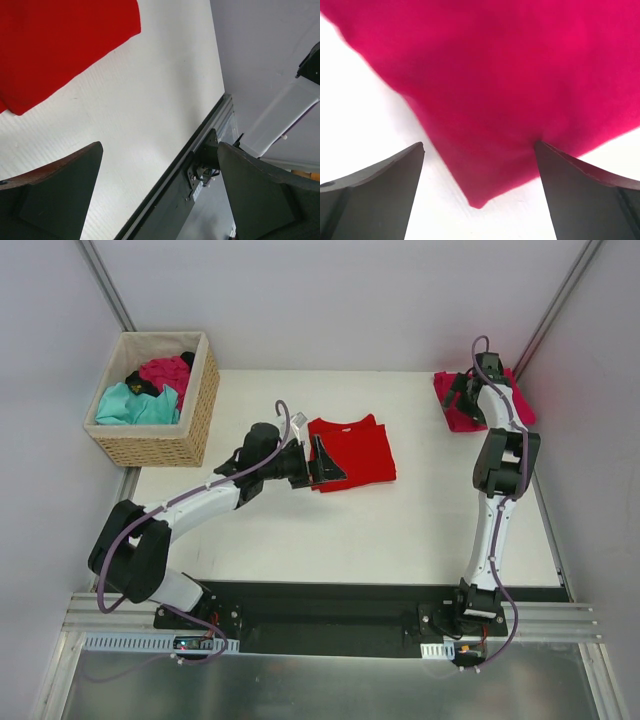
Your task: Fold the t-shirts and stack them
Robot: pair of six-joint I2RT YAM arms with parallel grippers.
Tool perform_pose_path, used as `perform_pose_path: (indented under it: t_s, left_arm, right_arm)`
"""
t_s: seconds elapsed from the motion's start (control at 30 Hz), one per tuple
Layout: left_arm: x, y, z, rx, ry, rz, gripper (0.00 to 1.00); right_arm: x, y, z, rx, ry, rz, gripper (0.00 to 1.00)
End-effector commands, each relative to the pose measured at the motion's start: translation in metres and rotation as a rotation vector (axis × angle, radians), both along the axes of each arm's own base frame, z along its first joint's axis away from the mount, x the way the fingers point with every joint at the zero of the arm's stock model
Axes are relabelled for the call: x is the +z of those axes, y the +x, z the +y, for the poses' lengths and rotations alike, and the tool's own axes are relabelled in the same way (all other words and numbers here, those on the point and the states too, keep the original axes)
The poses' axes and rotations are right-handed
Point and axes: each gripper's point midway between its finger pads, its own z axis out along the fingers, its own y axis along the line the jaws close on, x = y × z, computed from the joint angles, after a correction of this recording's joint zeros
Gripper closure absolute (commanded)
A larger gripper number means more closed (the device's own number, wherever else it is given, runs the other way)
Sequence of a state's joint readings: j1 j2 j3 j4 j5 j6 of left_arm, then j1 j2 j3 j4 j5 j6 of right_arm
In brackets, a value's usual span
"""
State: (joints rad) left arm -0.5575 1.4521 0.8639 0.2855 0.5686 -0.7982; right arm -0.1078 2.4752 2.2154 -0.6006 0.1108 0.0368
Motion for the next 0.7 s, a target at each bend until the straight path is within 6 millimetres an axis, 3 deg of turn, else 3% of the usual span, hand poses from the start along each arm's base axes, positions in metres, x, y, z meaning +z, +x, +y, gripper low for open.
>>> perform_pose_path:
  t_s: [0.0,0.27,0.67]
  left_arm:
    - [0.003,0.005,0.009,0.014,0.006,-0.035,0.01]
    - [0.0,0.005,0.006,0.004,-0.009,-0.018,0.01]
    - [0.003,0.001,0.011,0.02,-0.013,-0.027,0.01]
  right_arm:
    - [0.019,0.01,0.014,0.029,0.06,-0.051,0.04]
    - [0.016,-0.014,0.025,0.008,0.119,0.002,0.03]
    - [0.007,-0.056,0.073,0.036,0.268,0.19,0.03]
